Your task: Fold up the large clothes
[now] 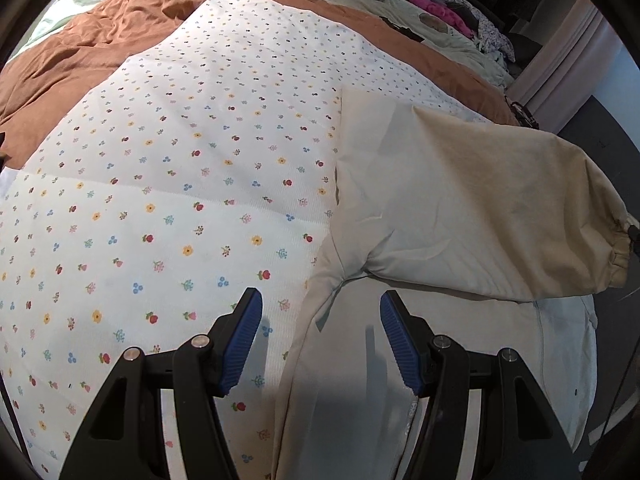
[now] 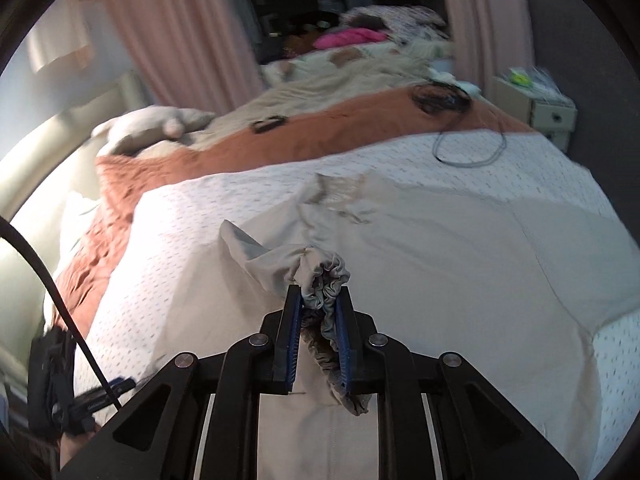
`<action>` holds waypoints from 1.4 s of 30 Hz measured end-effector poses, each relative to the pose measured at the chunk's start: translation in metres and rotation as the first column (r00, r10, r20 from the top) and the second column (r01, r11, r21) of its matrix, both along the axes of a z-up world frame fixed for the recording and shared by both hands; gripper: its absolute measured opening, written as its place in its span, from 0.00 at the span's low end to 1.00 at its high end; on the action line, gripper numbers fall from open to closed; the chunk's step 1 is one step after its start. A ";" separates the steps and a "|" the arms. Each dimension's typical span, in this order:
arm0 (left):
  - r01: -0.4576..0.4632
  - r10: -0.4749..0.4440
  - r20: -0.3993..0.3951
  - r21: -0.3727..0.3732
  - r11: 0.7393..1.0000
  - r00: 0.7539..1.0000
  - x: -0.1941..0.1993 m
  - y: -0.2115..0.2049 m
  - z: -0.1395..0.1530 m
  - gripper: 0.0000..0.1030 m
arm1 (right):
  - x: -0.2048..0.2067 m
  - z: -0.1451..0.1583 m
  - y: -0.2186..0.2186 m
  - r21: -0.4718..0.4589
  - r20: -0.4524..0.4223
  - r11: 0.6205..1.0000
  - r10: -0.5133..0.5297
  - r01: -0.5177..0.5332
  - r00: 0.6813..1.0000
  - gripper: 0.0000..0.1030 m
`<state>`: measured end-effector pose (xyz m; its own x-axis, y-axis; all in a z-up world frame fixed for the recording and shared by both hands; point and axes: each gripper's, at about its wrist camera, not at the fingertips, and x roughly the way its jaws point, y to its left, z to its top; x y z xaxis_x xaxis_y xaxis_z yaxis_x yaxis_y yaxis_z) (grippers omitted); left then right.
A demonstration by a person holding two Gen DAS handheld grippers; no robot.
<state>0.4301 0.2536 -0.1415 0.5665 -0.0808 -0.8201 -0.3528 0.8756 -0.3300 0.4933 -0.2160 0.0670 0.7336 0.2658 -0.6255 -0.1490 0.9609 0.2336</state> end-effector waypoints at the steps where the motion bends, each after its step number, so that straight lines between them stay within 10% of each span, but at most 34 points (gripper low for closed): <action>1: 0.000 0.000 0.000 -0.004 1.000 1.000 0.001 -0.001 -0.001 0.60 | 0.007 -0.013 -0.011 0.039 -0.036 0.998 -0.037 0.038 0.999 0.25; 4: 0.014 -0.014 0.002 -0.003 1.000 1.000 0.005 -0.004 -0.002 0.60 | 0.015 -0.034 -0.038 0.124 -0.063 0.981 -0.144 0.151 0.987 0.76; 12: 0.057 -0.053 -0.038 0.086 0.995 0.998 0.015 -0.018 -0.011 0.60 | 0.008 -0.128 -0.083 0.359 -0.260 0.870 -0.255 0.338 0.931 0.77; 25: -0.002 0.010 -0.058 0.137 0.991 0.998 0.020 -0.004 -0.027 0.37 | 0.087 -0.170 -0.070 0.363 -0.323 0.899 -0.124 0.244 0.938 0.14; 37: -0.109 0.111 -0.025 0.060 0.992 0.994 0.012 0.006 -0.012 0.36 | 0.085 -0.168 -0.078 0.365 -0.349 0.904 -0.087 0.221 0.933 0.11; 39: -0.114 0.113 0.011 0.044 0.993 0.994 0.008 0.001 0.000 0.36 | 0.076 -0.161 -0.089 0.364 -0.342 0.901 -0.105 0.235 0.934 0.23; 42: -0.082 0.085 0.073 -0.032 0.996 0.994 0.006 -0.007 0.016 0.38 | 0.055 -0.147 -0.108 0.368 -0.292 0.896 -0.144 0.250 0.946 0.68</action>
<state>0.4363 0.2470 -0.1252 0.6316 -0.0538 -0.7734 -0.3978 0.8337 -0.3829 0.5479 -0.3239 -0.0805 0.6299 0.3956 -0.6683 0.1478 0.7838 0.6032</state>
